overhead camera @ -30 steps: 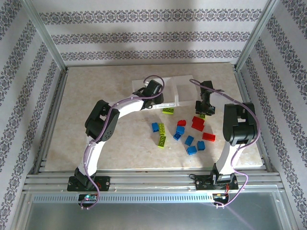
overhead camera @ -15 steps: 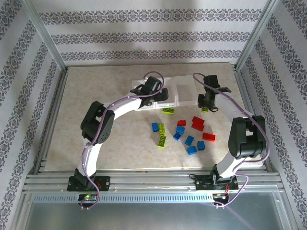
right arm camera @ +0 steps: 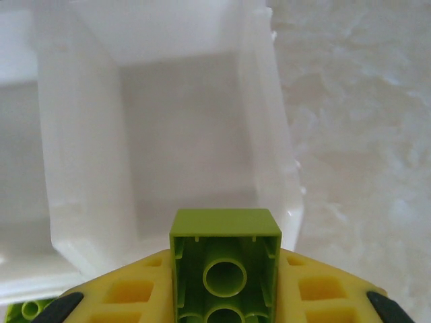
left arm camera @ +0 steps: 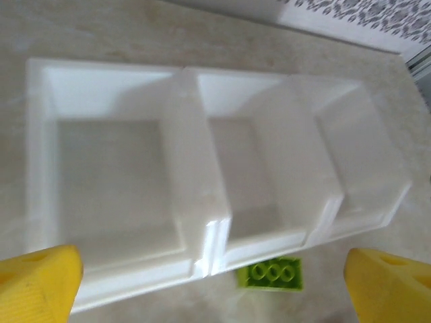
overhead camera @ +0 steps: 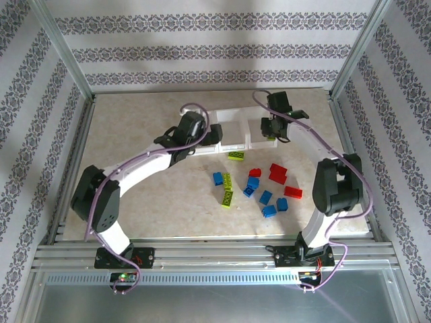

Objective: Sort the legos into containers by color
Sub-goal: Place the lego in the container.

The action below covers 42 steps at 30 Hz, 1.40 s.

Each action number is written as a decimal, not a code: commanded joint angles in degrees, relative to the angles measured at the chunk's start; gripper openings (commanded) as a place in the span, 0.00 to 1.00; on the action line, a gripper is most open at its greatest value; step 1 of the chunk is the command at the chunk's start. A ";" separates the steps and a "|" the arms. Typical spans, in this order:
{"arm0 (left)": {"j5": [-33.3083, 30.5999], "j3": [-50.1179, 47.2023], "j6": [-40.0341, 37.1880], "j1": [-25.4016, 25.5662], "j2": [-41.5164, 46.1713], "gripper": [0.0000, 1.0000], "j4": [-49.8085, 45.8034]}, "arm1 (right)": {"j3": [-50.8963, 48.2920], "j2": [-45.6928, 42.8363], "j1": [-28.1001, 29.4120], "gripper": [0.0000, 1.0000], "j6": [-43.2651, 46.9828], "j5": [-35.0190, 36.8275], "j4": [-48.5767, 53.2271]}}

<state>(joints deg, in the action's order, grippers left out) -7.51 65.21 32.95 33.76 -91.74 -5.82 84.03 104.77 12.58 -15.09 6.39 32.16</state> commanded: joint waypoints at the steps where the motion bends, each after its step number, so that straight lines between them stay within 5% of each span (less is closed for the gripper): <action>1: -3.48 -5.67 -2.53 0.43 6.09 1.00 3.07 | 4.17 4.15 0.75 0.16 -0.55 0.63 -0.82; 13: -4.21 -25.77 -0.28 0.17 26.59 1.00 1.72 | 9.42 11.21 0.96 0.31 -0.55 0.91 -1.48; 23: -4.63 -32.90 0.26 0.26 37.73 1.00 -3.77 | 8.89 11.36 1.15 0.45 -0.38 0.90 -2.10; 32: -2.43 -32.18 -0.02 1.56 34.97 1.00 -2.52 | 4.33 4.91 1.68 0.46 -0.97 1.16 -3.39; 42: -4.57 -26.38 0.34 10.16 21.41 1.00 -1.10 | -12.37 -11.05 1.93 0.63 -6.57 6.56 -4.91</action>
<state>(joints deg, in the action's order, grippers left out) -10.81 36.01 32.99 41.65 -67.68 -7.44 75.70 97.21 14.41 -18.41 9.21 27.38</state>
